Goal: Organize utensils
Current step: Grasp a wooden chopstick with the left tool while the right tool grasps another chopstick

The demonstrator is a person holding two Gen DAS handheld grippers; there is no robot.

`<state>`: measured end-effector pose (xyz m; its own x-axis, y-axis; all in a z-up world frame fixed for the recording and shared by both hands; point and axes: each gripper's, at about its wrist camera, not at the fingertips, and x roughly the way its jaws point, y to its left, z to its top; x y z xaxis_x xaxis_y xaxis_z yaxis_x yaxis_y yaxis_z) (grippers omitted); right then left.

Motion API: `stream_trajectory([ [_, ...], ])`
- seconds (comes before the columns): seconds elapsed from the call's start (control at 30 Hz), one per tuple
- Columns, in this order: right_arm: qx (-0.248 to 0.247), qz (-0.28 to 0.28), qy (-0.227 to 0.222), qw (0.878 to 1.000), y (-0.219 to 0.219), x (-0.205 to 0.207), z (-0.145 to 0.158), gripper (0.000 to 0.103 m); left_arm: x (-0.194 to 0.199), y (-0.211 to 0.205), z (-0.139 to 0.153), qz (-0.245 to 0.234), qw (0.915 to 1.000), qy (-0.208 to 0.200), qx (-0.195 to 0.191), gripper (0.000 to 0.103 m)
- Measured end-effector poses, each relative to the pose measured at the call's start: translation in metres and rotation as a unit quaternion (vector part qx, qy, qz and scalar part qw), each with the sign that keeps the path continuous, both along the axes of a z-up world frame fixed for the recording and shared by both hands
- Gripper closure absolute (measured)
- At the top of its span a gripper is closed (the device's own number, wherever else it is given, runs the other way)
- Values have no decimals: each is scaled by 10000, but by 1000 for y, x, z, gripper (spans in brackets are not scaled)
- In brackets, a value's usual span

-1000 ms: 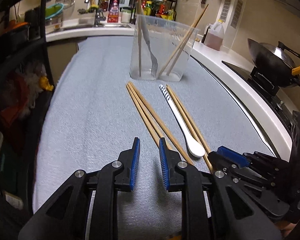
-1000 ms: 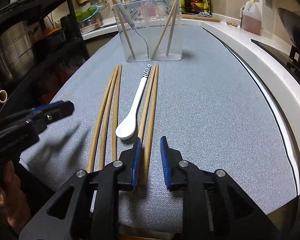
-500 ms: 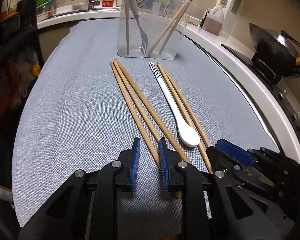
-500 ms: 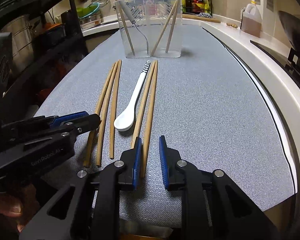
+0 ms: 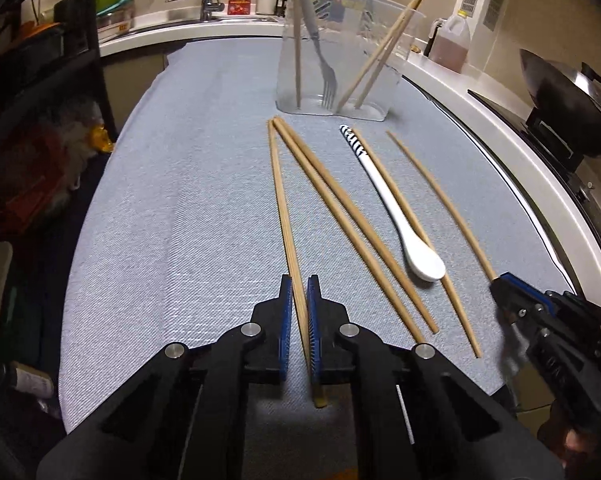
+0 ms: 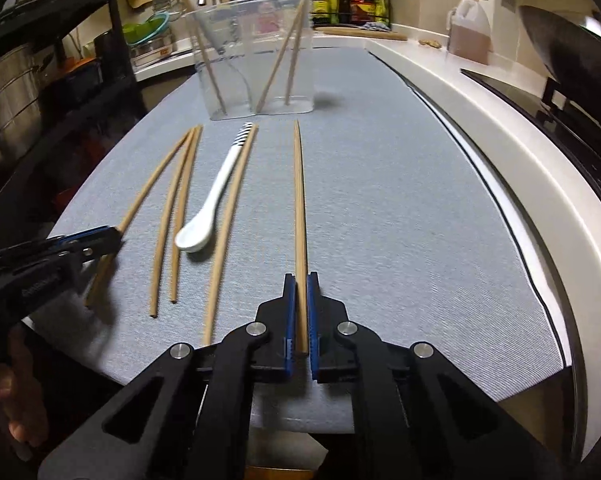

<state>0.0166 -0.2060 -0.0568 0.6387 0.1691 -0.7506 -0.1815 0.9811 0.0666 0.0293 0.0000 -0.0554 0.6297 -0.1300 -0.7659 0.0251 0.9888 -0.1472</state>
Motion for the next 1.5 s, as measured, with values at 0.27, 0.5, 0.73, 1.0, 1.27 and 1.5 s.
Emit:
stream_trajectory([
  [0.27,49,-106,5,9999,-7,4,-1,95,0,-1,0,31,9998,-29,212,94],
  [0.5,13,-51,-16,10000,-5,9,-2,94,-1,-3,0,36,9994,-90,341,94],
  [0.73,-80,-20,-39,10000,-1,11,-2,94,-3,-2,0,38,9993,-131,360,94],
  [1.0,-150,-13,-35,9999,0,16,-1,94,-6,-6,-1,29,9989,-150,448,94],
  [1.27,-283,24,-19,9996,2,18,0,97,-5,-7,0,27,9988,-149,459,94],
  [1.5,-369,16,-55,9993,5,17,-1,97,-5,-8,0,7,9989,-141,444,95],
])
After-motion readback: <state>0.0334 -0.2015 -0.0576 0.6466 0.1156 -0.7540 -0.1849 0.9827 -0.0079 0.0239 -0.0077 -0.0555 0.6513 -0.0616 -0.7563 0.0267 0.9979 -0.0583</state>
